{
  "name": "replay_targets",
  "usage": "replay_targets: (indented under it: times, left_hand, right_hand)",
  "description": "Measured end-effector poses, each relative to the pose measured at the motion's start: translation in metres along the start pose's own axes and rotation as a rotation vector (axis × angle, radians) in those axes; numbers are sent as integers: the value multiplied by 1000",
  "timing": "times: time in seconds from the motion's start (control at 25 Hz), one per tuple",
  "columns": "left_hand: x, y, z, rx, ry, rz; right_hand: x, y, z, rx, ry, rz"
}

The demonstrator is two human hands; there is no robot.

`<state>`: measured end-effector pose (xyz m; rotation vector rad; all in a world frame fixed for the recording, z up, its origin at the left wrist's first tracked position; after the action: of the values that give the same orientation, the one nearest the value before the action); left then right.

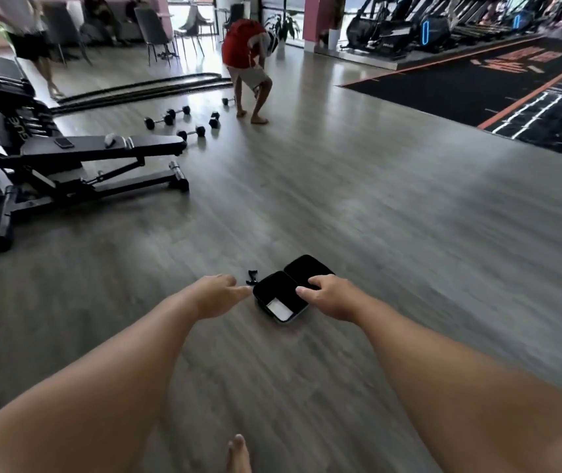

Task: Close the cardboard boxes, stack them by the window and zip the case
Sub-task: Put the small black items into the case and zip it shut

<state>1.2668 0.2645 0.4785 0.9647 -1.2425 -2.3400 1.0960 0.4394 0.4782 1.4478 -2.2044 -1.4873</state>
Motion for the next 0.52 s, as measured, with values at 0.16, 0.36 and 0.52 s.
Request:
replay_targets:
  times: [0.16,0.36,0.52]
  left_hand:
    - [104,45,-26,-22,8,-47]
    - [219,95,-47,57,-31,-99]
    - [328,113,-75,69,10,-115]
  right_hand:
    - [97,21,-30,14,-42,-10]
    - [210,44,-44,29,-81,-13]
    - [317,41,-34,72,-137,-47]
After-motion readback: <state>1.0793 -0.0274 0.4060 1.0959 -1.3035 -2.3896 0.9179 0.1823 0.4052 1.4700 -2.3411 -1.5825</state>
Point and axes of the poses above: each hand's wrist, its own x-axis towards the middle knuckle, its own y-axis out of the back of the hand, z = x × y, the point moved 6 cm from there along x, towards the middle knuckle
